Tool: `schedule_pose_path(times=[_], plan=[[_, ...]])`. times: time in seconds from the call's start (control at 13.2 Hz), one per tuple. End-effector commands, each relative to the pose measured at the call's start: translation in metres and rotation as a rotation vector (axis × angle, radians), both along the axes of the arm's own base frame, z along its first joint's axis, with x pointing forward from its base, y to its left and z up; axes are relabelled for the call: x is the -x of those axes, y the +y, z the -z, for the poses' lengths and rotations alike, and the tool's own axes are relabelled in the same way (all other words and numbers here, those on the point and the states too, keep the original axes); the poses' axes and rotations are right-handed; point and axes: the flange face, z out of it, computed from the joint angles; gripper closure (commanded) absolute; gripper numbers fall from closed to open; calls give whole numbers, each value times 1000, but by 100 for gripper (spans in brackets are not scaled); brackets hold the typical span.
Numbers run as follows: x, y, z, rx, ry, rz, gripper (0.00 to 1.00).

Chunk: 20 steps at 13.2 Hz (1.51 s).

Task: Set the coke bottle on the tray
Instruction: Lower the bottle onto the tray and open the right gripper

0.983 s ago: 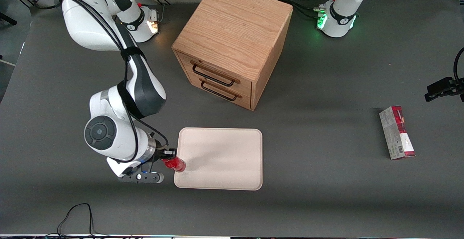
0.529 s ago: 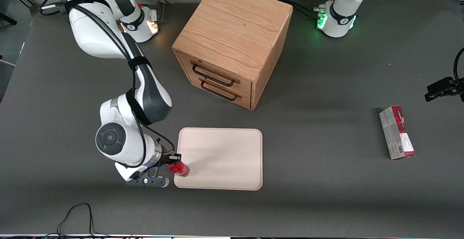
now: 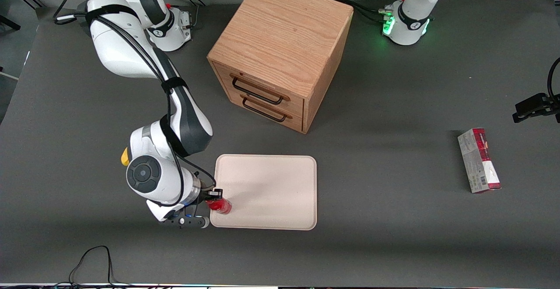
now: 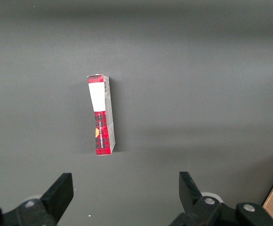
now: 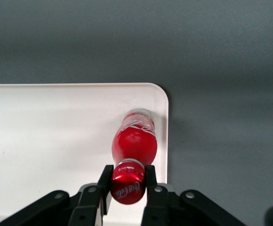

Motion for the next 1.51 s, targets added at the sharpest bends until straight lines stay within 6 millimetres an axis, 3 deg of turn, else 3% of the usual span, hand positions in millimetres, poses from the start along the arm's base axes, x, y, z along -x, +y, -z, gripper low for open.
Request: schedule_pose_path(times=[0.0, 0.08, 0.15, 0.76, 0.98, 1.28, 1.44], plan=[[-4, 2, -3, -13, -14, 17, 79], [-3, 3, -1, -12, -13, 18, 20], [-4, 3, -2, -11, -18, 12, 0], [-5, 1, -3, 5, -26, 4, 0], [-4, -1, -12, 7, -30, 4, 0], [9, -14, -63, 21, 11, 2, 0], [31, -25, -85, 43, 77, -21, 0]])
